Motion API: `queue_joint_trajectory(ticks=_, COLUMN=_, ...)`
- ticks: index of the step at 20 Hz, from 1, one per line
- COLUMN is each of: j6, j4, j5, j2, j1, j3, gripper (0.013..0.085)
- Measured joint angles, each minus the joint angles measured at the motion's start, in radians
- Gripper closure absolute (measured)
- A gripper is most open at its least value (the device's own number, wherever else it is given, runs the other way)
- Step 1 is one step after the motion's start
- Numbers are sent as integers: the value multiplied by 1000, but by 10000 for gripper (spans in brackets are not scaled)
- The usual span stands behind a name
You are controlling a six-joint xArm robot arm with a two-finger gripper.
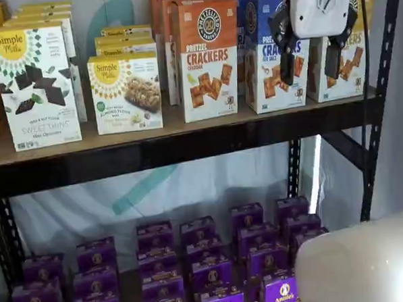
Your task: Retrieve the yellow and white box located on the top shelf, the sixth one from the left
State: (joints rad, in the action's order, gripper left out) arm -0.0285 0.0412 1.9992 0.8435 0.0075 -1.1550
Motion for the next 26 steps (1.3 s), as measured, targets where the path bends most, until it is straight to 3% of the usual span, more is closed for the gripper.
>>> queue_joint_trajectory(ticks=2, j6=13, j4=29, j5=-9, j2=6, j1=-27, j3=6, gripper=130)
queue_joint_trajectory(ticks=5, j6=17, j4=34, j5=-11, j2=6, j1=-31, j3=9, gripper=130)
queue_joint_trajectory(ticks=10, j6=15, j4=-23, j5=-54, j2=9, j1=-5, j3=25, gripper=130)
queue_joint_trajectory(ticks=12, j6=42, j4=-54, j5=-97, j2=9, j1=-24, j3=36, gripper=130)
queue_joint_trajectory(ticks=15, j6=128, j4=-71, j5=-177, j2=-9, j1=-111, j3=46, gripper=130)
queue_joint_trajectory(ticks=21, j6=303, j4=-36, j5=-304, j2=-76, j1=-299, j3=46, gripper=130)
queue_joint_trajectory(ticks=26, j6=416, j4=-8, j5=-390, j2=-152, j1=-419, j3=14, gripper=130)
